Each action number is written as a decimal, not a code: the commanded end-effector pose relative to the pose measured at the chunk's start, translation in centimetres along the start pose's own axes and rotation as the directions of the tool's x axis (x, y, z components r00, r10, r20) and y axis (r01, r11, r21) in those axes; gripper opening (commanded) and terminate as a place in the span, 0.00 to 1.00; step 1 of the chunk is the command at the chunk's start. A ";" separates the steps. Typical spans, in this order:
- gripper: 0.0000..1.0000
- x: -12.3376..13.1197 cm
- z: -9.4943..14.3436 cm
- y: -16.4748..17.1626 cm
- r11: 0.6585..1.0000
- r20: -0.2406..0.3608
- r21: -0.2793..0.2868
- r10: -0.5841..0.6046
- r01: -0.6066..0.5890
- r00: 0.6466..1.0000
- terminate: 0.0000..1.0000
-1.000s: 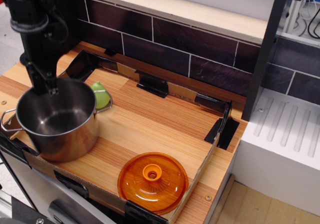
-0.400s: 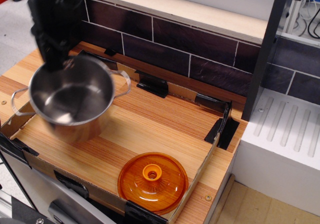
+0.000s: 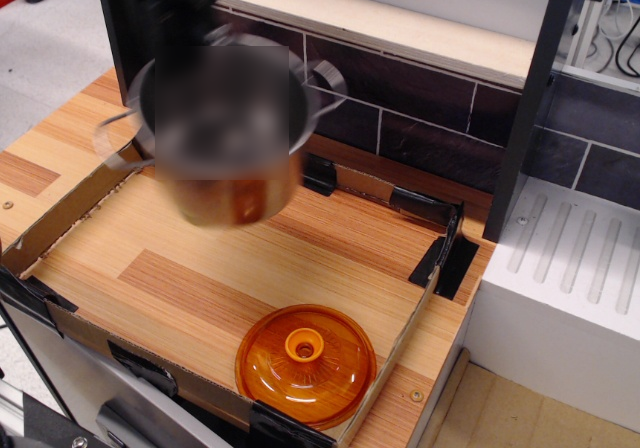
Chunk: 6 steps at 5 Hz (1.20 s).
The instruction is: Topple metal pot
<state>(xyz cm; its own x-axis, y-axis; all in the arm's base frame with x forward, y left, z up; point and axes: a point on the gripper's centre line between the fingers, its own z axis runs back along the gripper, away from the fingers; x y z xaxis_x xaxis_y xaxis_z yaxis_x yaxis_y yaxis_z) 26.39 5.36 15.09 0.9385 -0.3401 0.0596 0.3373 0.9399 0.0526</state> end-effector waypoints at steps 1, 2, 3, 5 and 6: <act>0.00 4.5 1.3 -2.0 0.956 0.297 0.293 -0.084 -0.008 0.951 0.00; 0.00 4.6 -0.1 -2.0 0.913 0.347 0.407 -0.176 0.021 0.921 0.00; 0.00 3.7 -2.0 -2.6 0.861 0.342 0.493 -0.323 0.124 0.882 0.00; 0.00 2.1 -5.4 -3.3 0.736 0.289 0.637 -0.502 0.227 0.815 0.00; 0.00 1.8 -6.3 -3.7 0.716 0.284 0.661 -0.516 0.225 0.808 0.00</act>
<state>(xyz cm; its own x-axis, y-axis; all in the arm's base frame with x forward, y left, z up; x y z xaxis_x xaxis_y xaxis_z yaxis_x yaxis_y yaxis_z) 27.26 1.63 8.60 0.5657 -0.7620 0.3153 0.3798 0.5801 0.7205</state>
